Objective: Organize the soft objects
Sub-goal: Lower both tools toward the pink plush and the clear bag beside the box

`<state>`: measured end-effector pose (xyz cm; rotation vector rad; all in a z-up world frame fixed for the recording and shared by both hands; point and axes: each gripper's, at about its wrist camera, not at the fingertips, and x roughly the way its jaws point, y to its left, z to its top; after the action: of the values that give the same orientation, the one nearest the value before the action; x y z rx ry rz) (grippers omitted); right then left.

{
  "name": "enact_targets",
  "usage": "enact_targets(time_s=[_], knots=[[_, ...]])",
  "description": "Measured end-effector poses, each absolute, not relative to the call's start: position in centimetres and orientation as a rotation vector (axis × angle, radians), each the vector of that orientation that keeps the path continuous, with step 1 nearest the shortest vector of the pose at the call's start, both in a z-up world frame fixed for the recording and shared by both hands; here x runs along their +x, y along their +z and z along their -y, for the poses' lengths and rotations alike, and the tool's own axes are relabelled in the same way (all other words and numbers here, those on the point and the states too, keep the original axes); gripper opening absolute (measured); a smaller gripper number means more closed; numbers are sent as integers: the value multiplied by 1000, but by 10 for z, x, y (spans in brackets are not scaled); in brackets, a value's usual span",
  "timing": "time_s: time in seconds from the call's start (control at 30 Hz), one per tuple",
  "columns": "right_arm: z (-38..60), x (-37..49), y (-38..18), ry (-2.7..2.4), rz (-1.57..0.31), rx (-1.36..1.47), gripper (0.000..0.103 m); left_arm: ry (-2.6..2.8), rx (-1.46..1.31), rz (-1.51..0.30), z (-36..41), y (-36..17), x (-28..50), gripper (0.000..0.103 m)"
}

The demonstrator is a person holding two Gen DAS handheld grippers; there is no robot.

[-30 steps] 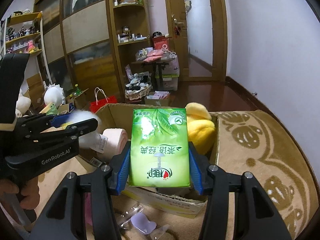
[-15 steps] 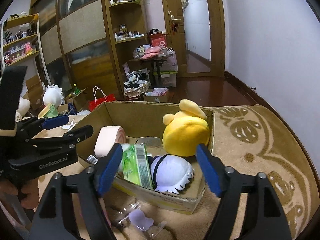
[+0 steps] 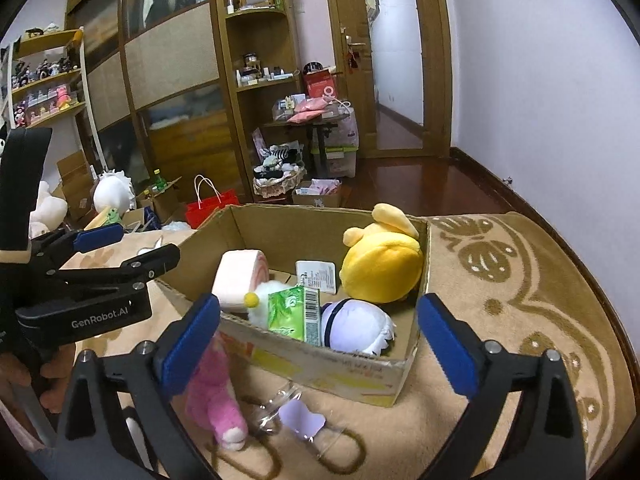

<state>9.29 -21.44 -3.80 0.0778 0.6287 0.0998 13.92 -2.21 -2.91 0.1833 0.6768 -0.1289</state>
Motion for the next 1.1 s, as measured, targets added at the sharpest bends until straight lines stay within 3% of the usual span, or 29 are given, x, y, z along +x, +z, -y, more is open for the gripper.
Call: enact_targets(time_s=[0.27,1.1], knots=[[212,69,-32,96,-628,83,103,-126,163,-681,12,-17,112,99],[210,55,-47,32,-689,43,103,-154,76,-872,12,-43,114,99]])
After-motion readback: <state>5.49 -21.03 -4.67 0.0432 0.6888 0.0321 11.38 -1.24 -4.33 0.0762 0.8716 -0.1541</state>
